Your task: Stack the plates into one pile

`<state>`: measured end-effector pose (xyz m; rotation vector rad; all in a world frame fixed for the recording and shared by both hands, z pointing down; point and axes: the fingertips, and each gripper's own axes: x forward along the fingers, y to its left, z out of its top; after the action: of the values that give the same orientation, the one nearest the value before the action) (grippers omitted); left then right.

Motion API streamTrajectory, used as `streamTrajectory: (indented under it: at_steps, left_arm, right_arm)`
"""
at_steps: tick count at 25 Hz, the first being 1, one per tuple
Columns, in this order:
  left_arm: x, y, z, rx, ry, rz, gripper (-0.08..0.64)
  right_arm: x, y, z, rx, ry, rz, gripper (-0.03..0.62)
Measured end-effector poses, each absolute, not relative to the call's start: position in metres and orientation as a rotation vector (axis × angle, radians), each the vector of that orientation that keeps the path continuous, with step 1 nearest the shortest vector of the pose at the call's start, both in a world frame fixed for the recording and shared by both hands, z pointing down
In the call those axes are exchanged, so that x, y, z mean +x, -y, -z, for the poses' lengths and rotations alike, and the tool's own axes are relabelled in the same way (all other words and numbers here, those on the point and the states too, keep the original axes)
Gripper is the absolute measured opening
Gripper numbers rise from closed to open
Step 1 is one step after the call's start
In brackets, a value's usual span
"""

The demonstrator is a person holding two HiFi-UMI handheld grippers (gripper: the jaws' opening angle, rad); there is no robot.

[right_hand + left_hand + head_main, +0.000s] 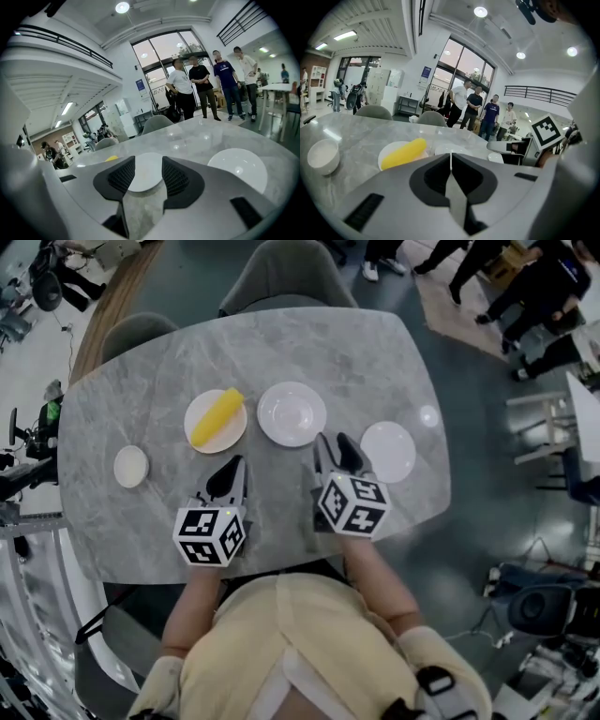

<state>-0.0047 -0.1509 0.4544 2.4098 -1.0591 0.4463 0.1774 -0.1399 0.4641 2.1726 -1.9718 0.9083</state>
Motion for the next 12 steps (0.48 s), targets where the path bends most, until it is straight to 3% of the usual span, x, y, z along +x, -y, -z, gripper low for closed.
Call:
streamTrajectory:
  at_steps: [12]
  left_arm:
    - [0.070,0.133,-0.458,2.522,0.800,-0.484,0.005]
  right_arm:
    - [0.281,0.054,-0.477,2.453,1.629,-0.955,0.160]
